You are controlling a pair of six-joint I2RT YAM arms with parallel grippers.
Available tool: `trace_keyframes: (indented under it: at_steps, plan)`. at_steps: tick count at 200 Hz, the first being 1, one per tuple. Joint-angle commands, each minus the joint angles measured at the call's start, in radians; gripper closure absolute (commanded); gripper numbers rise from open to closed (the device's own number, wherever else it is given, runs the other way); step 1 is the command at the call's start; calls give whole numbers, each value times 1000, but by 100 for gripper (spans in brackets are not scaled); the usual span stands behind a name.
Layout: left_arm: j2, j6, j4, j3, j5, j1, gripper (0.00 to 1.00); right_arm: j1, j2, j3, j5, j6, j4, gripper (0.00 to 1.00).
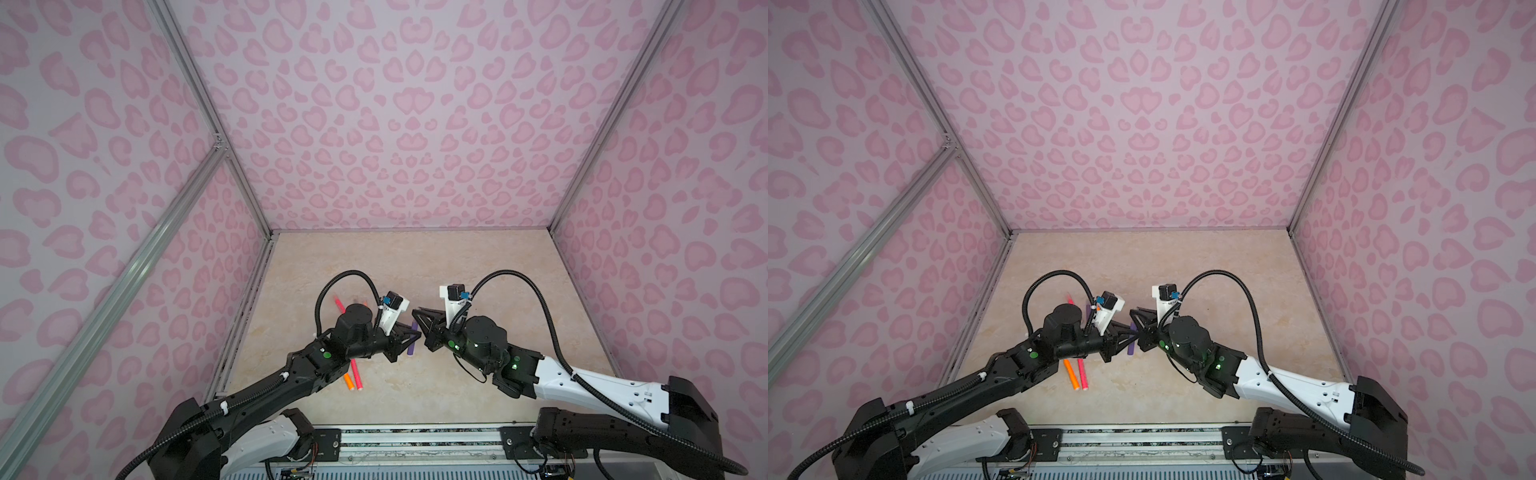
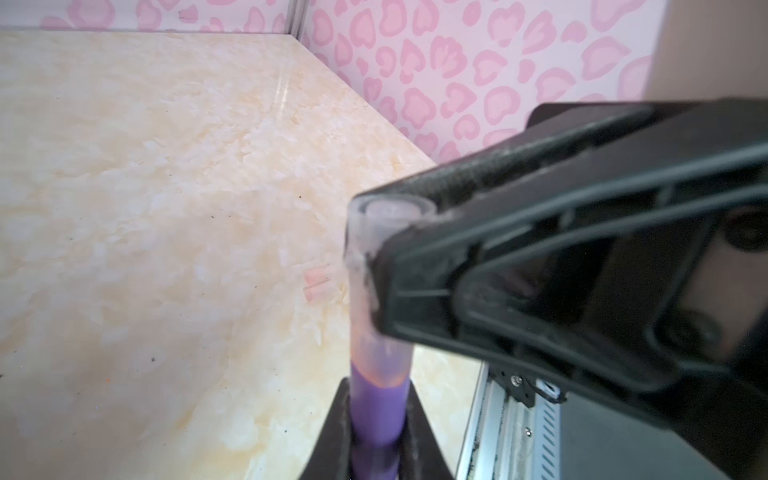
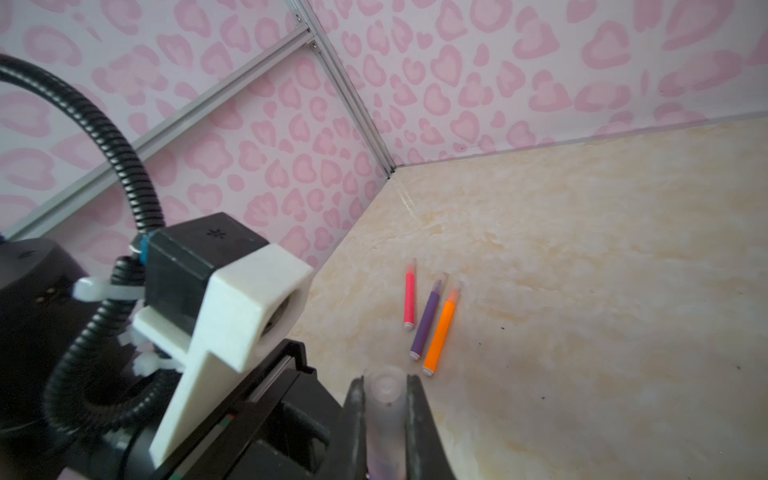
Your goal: Insert the pens into the pen caps
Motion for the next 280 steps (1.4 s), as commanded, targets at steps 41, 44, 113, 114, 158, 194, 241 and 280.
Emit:
trace_keyframes:
  at_steps: [41,44,113,114,158,194,241,280]
  plan:
    - [0,78,5,70,-547,-101,96,160,24,49,233,118,-370,100]
    - [-1,79,3,70,-550,-101,96,166,24,46,238,118,-367,100]
    - [-25,35,43,62,-349,-71,96,208,-60,-189,90,69,35,100]
    - [-27,34,43,62,-340,-69,96,207,-63,-194,87,67,39,100]
    - [-88,2,133,21,-65,14,96,204,-202,-327,-20,-3,192,100]
    - [-74,20,144,29,1,3,96,172,-270,-324,-29,-29,154,100]
    - [-44,41,121,37,-72,-5,96,89,-382,-235,46,-44,-32,58]
    - [-21,109,69,66,-199,-88,96,29,-326,-70,28,-66,-138,43]
